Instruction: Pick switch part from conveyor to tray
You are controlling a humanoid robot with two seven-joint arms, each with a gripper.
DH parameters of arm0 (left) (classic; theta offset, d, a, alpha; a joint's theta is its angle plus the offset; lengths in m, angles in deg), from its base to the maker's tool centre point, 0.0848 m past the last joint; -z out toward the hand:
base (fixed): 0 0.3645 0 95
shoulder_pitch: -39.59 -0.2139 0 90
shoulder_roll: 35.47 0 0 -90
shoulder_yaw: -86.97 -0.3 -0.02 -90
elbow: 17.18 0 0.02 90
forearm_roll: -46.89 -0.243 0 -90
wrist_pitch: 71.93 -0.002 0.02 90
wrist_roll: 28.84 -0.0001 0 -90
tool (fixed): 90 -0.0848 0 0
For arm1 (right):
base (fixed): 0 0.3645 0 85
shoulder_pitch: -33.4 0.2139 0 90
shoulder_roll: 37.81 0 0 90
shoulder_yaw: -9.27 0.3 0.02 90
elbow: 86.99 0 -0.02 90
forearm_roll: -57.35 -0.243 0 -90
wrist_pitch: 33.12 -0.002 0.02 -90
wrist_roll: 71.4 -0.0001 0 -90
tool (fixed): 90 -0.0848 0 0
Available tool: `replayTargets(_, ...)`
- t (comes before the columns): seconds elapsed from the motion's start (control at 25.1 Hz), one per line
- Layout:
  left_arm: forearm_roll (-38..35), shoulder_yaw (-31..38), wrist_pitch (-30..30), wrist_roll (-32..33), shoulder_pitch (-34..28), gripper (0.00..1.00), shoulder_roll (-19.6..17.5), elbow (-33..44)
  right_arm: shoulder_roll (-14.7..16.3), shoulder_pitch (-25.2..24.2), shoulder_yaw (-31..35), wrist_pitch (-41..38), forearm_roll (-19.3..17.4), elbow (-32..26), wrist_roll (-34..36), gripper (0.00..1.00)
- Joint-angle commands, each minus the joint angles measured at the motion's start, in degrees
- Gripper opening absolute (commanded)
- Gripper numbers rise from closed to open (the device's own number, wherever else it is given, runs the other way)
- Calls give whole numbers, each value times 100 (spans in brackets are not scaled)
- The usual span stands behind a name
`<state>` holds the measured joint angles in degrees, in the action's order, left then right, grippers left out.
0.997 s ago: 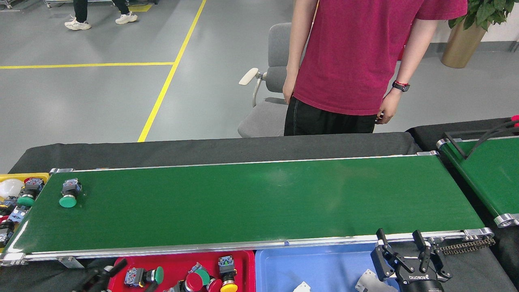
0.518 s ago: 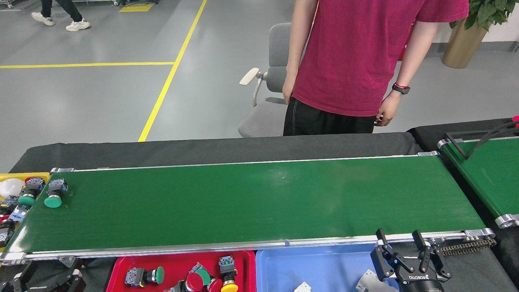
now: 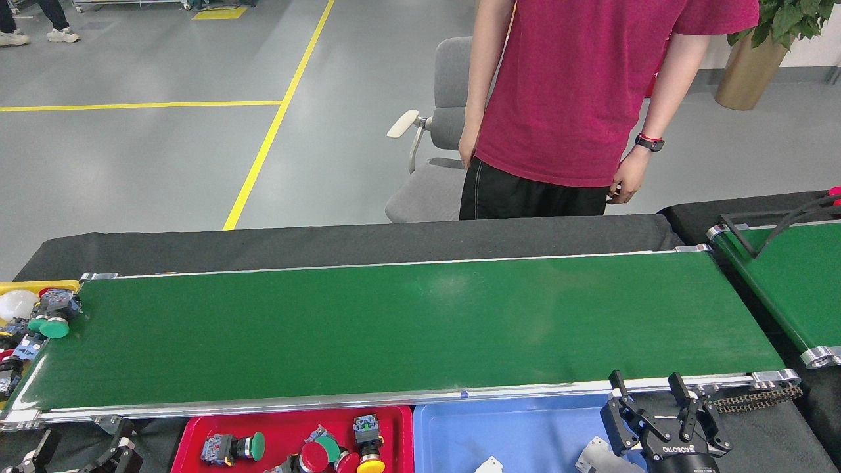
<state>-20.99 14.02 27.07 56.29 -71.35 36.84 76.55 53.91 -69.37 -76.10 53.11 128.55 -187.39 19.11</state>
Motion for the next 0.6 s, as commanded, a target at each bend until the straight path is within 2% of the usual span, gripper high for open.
replayTargets(0.0,-16,27,-3,-58,46,100,-86,31,-32,20,20,0,-1,-67,10,97)
replayTargets(0.56,-7,27,15,-58,46,100,-86,40,-146,-94,12,-62,-19,-93,28,98)
